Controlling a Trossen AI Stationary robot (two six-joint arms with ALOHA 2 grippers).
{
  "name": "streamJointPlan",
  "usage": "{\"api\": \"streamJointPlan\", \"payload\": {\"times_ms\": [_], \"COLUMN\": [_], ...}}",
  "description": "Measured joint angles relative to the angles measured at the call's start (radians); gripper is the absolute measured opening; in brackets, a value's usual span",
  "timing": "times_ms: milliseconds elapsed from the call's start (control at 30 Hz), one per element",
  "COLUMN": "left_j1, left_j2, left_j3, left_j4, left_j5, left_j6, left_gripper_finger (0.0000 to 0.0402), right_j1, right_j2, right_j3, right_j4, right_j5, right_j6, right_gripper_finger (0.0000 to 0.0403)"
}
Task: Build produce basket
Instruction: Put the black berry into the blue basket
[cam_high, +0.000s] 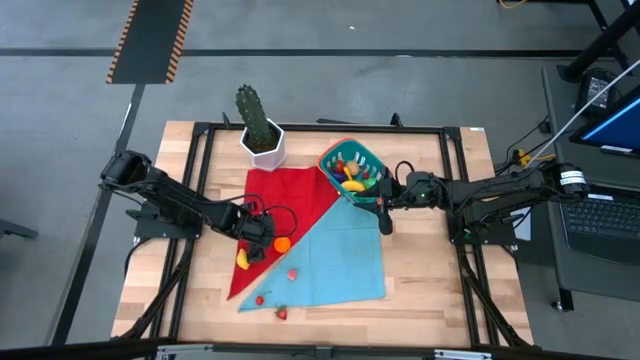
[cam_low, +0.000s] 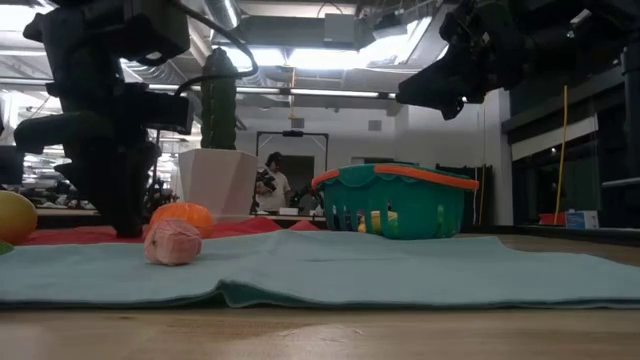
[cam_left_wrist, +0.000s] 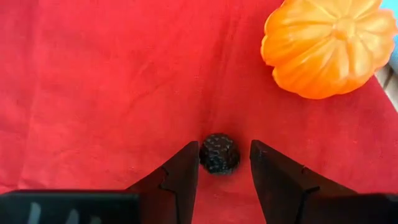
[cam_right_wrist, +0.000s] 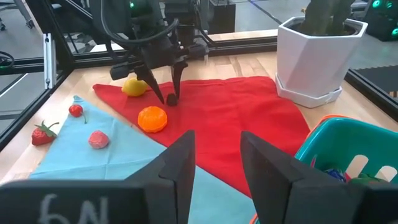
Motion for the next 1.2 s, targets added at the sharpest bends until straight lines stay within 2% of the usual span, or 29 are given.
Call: {"api": "streamJointPlan", "payload": {"times_ms": [333,1200], "left_j1": [0.000,0.009], "left_j2": [0.000,0.000], "left_j3": [0.000,0.000], "left_j4": [-0.003,-0.014], "left_j5": [0.003,0.003], "left_j6": [0.000,0.000], "left_gripper_finger": [0.0140,0.0095], "right_j1": [0.000,0.000], "right_j2": [0.000,0.000], "right_j3": [0.000,0.000], "right_j4": [0.000,0.000], "right_j5": [0.000,0.000], "right_j6": [0.002,0.003], "right_gripper_finger": [0.0129,0.0129]}}
